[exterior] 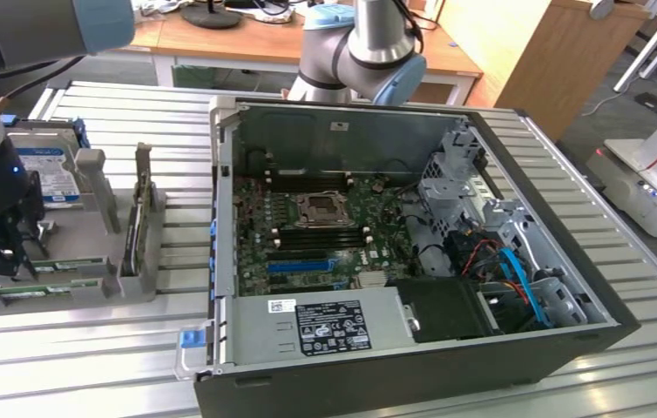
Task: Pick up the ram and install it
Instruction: 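Pick up the ram and move it above insertion slot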
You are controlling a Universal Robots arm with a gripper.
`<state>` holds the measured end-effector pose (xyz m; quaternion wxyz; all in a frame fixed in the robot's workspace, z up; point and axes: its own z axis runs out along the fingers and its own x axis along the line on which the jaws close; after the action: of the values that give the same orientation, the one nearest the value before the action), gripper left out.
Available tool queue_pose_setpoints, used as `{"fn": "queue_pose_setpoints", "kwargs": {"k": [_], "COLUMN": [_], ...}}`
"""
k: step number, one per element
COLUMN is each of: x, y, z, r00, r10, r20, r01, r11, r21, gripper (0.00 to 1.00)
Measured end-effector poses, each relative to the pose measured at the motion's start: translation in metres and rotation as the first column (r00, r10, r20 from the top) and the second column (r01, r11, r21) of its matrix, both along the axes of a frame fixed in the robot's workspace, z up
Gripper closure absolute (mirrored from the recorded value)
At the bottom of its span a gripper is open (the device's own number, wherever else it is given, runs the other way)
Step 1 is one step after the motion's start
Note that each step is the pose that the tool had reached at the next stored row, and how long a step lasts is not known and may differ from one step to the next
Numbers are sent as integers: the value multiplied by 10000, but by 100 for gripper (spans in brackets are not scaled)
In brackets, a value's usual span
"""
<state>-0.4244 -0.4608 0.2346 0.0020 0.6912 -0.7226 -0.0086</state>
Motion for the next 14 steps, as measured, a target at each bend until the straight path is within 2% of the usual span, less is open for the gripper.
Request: {"fn": "queue_pose_setpoints", "kwargs": {"k": [6,10,12,13,14], "x": [-7,-8,-8,-8,-8], "y": [0,-4,-32,-71,-73], "z": [-102,-103,-104,-103,-106], "r00": [10000,10000,10000,10000,10000], "r10": [0,0,0,-2,0], "r20": [4,1,3,1,2], "r01": [0,0,0,2,0], "r11": [10000,10000,10000,10000,10000], "r21": [1,-1,1,1,2], "gripper": [64,64,64,64,64]}}
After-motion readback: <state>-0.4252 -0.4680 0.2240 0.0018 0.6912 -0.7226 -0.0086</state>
